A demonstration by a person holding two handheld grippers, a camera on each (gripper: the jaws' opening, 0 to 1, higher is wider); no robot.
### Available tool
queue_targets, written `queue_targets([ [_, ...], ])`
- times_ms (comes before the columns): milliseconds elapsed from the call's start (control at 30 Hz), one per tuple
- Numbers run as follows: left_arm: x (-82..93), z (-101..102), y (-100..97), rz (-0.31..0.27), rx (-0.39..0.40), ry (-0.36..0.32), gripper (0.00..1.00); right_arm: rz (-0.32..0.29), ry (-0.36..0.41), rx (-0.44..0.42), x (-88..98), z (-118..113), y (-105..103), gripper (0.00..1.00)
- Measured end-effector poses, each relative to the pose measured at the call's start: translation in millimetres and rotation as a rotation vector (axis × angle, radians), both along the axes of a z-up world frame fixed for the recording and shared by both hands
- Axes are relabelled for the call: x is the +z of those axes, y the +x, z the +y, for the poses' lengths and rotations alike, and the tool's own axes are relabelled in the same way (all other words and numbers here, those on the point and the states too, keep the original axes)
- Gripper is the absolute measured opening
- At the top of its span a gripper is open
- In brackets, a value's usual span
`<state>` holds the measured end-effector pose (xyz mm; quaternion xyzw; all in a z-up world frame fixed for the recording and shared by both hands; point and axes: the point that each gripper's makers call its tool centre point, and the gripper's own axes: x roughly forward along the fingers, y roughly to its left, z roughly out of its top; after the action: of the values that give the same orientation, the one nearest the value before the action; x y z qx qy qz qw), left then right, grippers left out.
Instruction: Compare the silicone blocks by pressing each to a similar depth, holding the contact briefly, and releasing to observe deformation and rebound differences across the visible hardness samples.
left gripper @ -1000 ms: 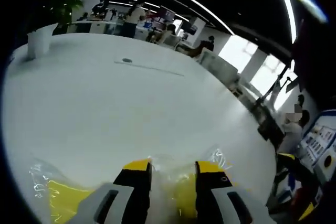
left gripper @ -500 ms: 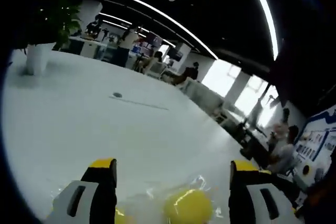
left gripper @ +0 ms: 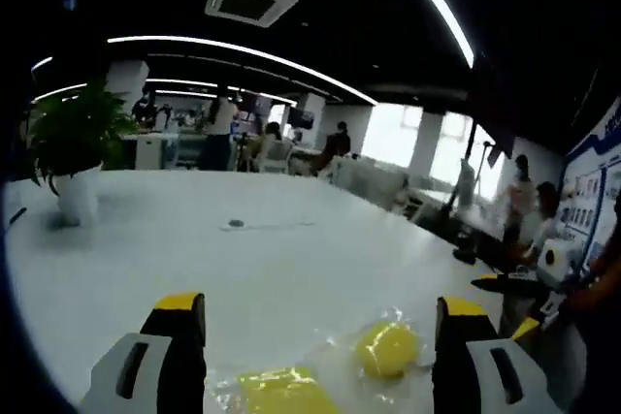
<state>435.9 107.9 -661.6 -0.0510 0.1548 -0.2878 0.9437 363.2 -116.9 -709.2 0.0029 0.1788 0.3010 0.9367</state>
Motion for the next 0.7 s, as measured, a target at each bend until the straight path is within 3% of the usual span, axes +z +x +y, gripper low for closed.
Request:
queue_targets([
  [33, 0.1, 3.8, -6.5, -0.016, -0.009, 0.028, 1.00, 0.001, -0.001, 0.000, -0.3, 0.0, -0.2, 0.96],
  [233, 3.4, 29.8, -53.8, 0.003, -0.025, 0.013, 1.00, -0.001, -0.012, 0.006, -0.2, 0.3, -1.7, 0.96],
  [300, 2.8, 35.3, -64.2, -0.002, -0.033, 0.040, 1.00, 0.002, -0.008, 0.006, -0.7, 0.6, -1.1, 0.96],
  [467, 0.0, 43.1, -81.0, -0.006, -0.017, 0.038, 1.00, 0.003, -0.026, 0.050, -1.7, 8.9, -4.4, 0.96],
  [600, -12.1, 50.5, -97.1, 0.040, 0.031, 0.038, 1.00, -0.005, -0.029, 0.070, -1.0, 11.7, -5.9, 0.96],
  [700, -16.3, 61.7, -102.0, 0.012, 0.063, 0.090, 1.00, -0.010, -0.018, 0.054, 0.8, 7.9, -5.7, 0.96],
])
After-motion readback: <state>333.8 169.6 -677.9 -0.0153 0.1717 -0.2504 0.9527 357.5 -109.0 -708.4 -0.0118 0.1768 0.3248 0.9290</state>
